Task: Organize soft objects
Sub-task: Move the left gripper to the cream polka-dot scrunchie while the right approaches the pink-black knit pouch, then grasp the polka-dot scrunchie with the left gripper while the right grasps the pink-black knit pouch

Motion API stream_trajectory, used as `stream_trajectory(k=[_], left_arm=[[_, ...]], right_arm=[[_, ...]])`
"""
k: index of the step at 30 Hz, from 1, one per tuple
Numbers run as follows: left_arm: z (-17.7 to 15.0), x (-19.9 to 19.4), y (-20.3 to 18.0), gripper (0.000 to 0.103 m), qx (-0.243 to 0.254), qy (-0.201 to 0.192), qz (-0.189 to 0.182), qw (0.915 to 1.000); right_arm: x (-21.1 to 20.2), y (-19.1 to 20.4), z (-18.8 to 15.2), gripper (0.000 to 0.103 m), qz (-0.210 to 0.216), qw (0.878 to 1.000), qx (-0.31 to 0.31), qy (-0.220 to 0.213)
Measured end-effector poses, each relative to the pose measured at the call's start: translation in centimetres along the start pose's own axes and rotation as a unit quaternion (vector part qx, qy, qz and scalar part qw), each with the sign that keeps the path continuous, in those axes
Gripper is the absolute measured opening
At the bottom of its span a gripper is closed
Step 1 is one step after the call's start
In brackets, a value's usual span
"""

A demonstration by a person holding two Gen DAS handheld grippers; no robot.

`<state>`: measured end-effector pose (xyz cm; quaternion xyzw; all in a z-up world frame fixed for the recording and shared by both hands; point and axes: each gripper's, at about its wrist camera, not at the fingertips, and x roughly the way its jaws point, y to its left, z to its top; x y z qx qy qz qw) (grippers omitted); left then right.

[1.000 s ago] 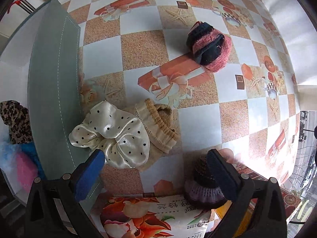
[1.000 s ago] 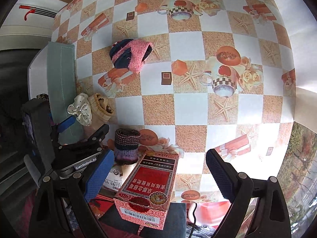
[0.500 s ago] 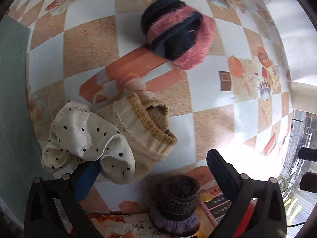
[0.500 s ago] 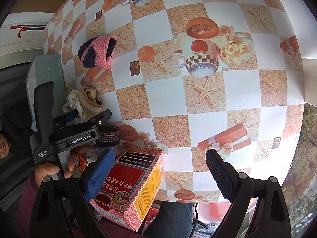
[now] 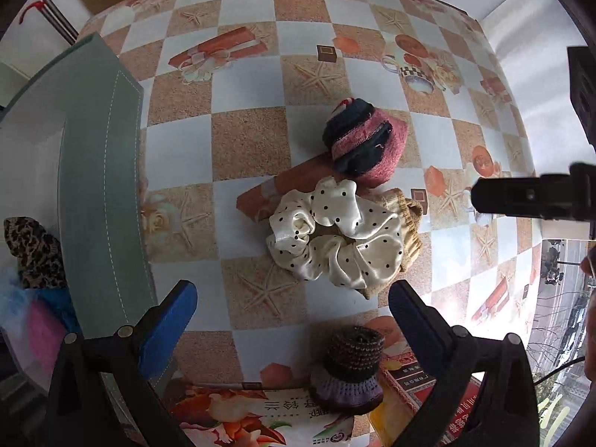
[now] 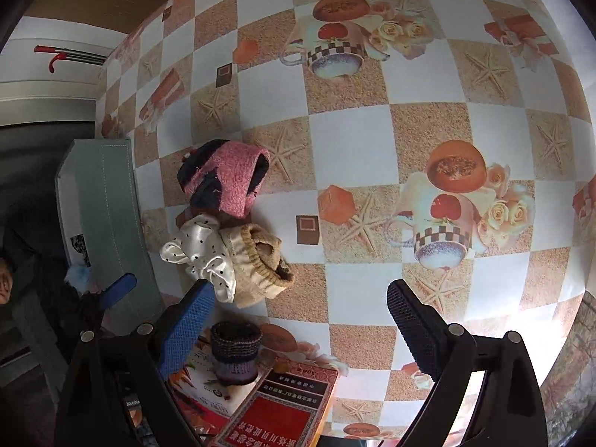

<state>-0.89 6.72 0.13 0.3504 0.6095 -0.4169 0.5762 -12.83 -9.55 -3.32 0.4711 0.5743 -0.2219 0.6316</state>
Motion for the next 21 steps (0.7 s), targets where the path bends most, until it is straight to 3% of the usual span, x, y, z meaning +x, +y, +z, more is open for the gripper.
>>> stream_trajectory(k=[4,10,11,13,14,18,21], left_arm=[[-0.3,-0.1,-0.5,0.103,-0.001,-0.008,0.006,1.0],[0.7,1.8,-0.3,0.103,-0.016,-0.006,0.01,0.9998],[0.9,2.1,-0.2,0.103,-0.021,-0.004,0.009,0.9997],[1.3,2.4,0.1,0.103,-0.032,-0.004,0.005,0.9995],[1.5,2.6,0.2,0.103,-0.039,-0.002,0.001,0.9992],[2.3,3.3,1.1,0.103,-0.07,0.007,-0.016,0.9974],[3.3,3.6,2.1,0.103,-0.109,0.007,-0.055,0.9925]], right_arm=[[3.5,3.7,3.1,0.095,0.01,0.999,-0.046,0.009],[6.9,4.8,4.2,0.094,-0.039,0.997,-0.07,0.005],[6.8,4.7,4.0,0.089,-0.043,0.996,-0.072,-0.004],[6.3,4.9,3.5,0.06,-0.049,0.995,-0.087,-0.015],[6.2,4.8,3.4,0.038,-0.047,0.995,-0.091,-0.013],[4.0,2.6,2.5,0.032,-0.018,0.997,-0.063,-0.035],[1.5,0.6,0.9,0.032,0.006,0.997,-0.051,-0.056]])
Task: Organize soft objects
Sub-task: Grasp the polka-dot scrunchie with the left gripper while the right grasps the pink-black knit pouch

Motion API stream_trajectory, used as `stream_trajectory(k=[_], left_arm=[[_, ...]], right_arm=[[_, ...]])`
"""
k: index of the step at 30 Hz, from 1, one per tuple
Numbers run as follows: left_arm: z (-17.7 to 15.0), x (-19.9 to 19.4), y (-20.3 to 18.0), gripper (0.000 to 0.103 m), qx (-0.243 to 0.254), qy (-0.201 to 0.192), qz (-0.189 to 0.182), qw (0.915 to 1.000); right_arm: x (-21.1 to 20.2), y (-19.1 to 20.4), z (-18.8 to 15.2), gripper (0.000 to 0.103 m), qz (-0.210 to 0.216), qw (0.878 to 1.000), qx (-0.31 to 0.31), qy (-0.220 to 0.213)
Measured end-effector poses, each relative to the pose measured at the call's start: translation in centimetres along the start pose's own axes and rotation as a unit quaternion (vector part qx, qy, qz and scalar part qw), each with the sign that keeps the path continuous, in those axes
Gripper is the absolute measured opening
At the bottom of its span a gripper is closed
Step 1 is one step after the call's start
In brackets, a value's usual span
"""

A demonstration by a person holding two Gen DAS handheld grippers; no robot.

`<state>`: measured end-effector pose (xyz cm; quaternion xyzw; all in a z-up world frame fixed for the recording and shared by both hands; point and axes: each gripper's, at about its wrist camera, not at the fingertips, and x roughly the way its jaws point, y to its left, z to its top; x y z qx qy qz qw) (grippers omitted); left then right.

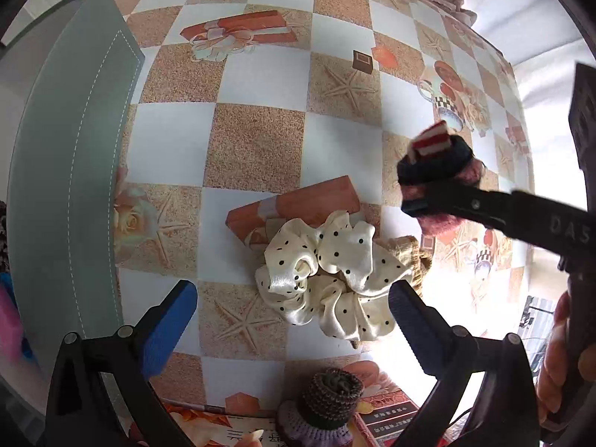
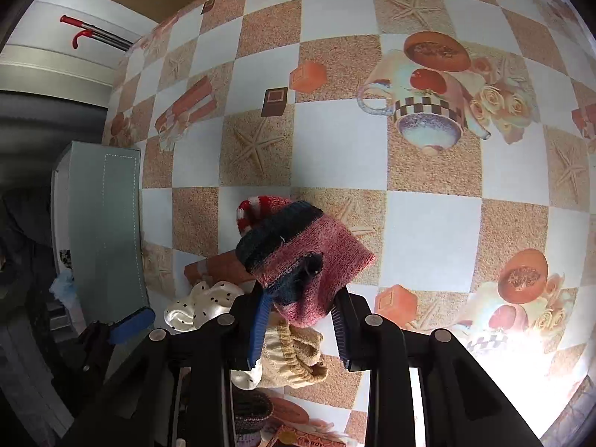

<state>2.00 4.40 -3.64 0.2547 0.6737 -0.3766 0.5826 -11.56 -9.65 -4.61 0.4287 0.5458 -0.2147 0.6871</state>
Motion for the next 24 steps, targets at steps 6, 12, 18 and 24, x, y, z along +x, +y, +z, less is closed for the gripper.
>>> stream_trajectory(k=[6,12,18,24], left_arm=[[2.4,2.7,0.3,0.102,-0.044,0.043,-0.01,0.9981],[3.6,4.4,0.8,0.088,-0.057,0.08,-0.007,0.9951],[4.0,2.6,-0.1,0.024,0.01,0.058,-0.002,0.9983],[1.7,-2.1,-2.3,0.024,0.084,-0.023,0.041,0.9954]], right_arm=[[-3.8,-2.1,-3.2,0.032,0.016,0.999,0.023,-0.024],[-6.0,-3.9,-7.8,0.032,0.031,0.997,0.06,-0.03],[-7.1,-4.9,-11.2,0.032,0.022,0.995,0.089,-0.041],[-9.1,-4.3,-13.3,0.032,0.016,0.993,0.097,-0.065]])
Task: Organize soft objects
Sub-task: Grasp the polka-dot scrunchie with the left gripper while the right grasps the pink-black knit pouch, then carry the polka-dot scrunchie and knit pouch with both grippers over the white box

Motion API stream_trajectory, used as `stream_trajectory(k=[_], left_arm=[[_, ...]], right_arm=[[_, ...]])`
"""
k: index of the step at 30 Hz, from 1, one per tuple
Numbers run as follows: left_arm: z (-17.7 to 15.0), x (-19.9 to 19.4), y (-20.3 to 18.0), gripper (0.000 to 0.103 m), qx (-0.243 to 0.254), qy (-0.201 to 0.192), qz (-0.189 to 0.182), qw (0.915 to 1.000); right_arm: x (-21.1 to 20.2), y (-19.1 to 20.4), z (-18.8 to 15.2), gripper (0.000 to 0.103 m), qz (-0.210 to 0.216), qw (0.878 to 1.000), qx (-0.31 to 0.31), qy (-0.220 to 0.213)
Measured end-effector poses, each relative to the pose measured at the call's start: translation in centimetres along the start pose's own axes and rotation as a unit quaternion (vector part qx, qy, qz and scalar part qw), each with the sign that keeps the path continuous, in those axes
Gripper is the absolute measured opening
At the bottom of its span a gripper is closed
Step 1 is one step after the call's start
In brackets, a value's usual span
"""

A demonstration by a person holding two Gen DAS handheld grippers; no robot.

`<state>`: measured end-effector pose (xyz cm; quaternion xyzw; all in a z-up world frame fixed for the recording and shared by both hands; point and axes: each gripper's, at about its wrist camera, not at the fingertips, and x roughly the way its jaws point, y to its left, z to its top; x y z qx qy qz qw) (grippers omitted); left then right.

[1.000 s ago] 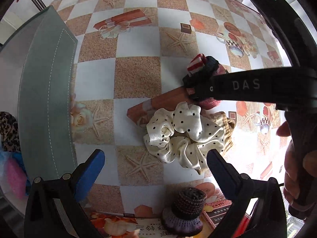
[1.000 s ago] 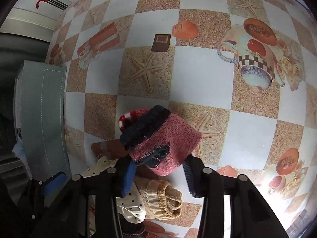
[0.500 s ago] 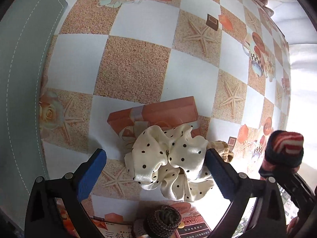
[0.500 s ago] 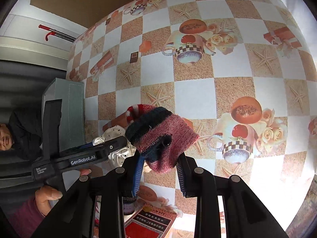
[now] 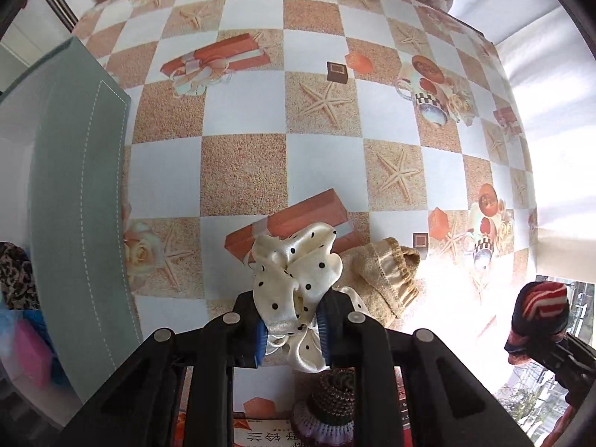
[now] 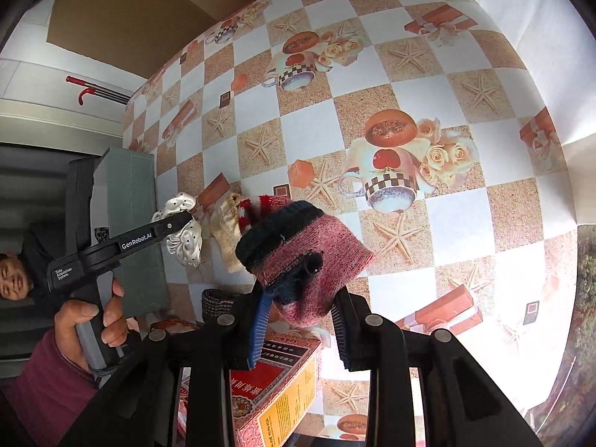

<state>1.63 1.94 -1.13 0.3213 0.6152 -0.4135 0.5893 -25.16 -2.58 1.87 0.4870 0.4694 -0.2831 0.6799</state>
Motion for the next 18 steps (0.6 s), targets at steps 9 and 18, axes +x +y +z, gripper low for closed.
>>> stream_trajectory(k=[9,18], left_arm=[[-6.7,-6.6,-2.6,0.024,0.103,-0.071,0.017,0.992],[-13.6,-9.9,-3.2,0.024,0.155,-0.085,0.042,0.9834]], right_arm=[[-3.1,2.7,-3.8,0.032,-0.01,1.0,-0.013,-0.021],[-5.0,7.3,-8.0,0.032,-0.031,0.998,-0.05,-0.037]])
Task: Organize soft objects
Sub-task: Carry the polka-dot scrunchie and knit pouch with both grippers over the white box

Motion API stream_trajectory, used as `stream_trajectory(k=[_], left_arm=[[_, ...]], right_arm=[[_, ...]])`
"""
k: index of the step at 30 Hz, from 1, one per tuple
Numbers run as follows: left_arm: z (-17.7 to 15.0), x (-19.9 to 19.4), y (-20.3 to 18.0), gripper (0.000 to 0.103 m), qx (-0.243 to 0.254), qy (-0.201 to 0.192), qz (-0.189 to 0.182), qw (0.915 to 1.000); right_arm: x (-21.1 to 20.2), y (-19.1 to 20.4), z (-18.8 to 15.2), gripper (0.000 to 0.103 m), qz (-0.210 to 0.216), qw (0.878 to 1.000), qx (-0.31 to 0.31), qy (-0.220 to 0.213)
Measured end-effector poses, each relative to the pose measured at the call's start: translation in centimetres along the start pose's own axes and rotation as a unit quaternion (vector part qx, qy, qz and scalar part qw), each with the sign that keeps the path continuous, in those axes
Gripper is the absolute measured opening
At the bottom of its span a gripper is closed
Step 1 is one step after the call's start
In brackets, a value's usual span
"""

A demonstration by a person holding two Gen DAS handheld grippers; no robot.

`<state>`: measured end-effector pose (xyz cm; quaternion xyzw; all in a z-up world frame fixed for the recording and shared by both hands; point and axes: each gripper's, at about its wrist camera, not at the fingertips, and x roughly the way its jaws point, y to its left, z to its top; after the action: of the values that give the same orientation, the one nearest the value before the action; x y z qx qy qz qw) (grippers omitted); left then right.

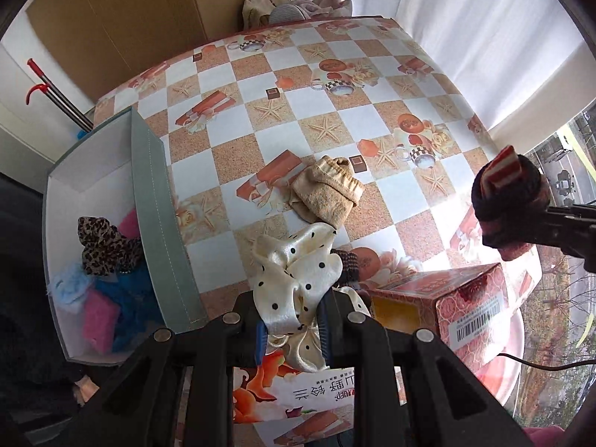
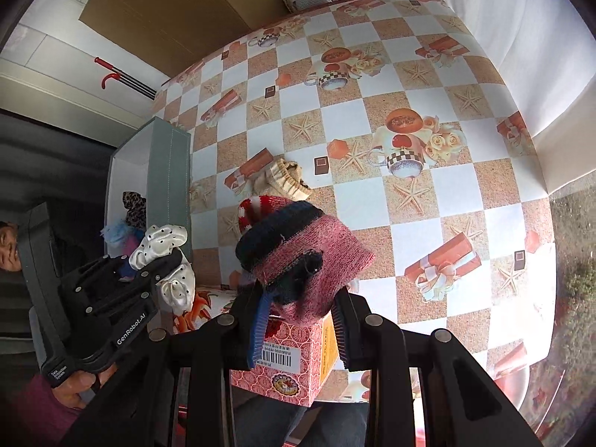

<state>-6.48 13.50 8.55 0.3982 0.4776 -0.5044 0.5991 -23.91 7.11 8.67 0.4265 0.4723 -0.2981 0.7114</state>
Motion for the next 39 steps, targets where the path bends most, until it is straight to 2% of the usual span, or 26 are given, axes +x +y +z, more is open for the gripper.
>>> stream_trajectory(k=[7,17,26,39], left_arm=[[-3.5,-2.4,0.9,0.024,0.009,-0.005,0.02,0.9998],[-7.6,-3.1,3.8,0.024,-0.027,0.002,0.031,0.9992],[-8.7,-4.0,7.2,0.024,-0.076,-0.009,0.033,0.9965],[-9.9,-4.2,10.7,0.024,-0.116,-0.013,0.039,0.9924]], right_arm=[[-0.2,6.2,-2.5,0.032,-0.002,0.998,-0.062,0.005],[3.1,11.5,-5.3,0.032,0.001,0.993,-0.103,0.063],[4.0,15.0,-5.2,0.032,-0.005,0.988,-0.136,0.072],[5.3,19.1,-4.8,0.032,-0.012,0.981,-0.175,0.08]])
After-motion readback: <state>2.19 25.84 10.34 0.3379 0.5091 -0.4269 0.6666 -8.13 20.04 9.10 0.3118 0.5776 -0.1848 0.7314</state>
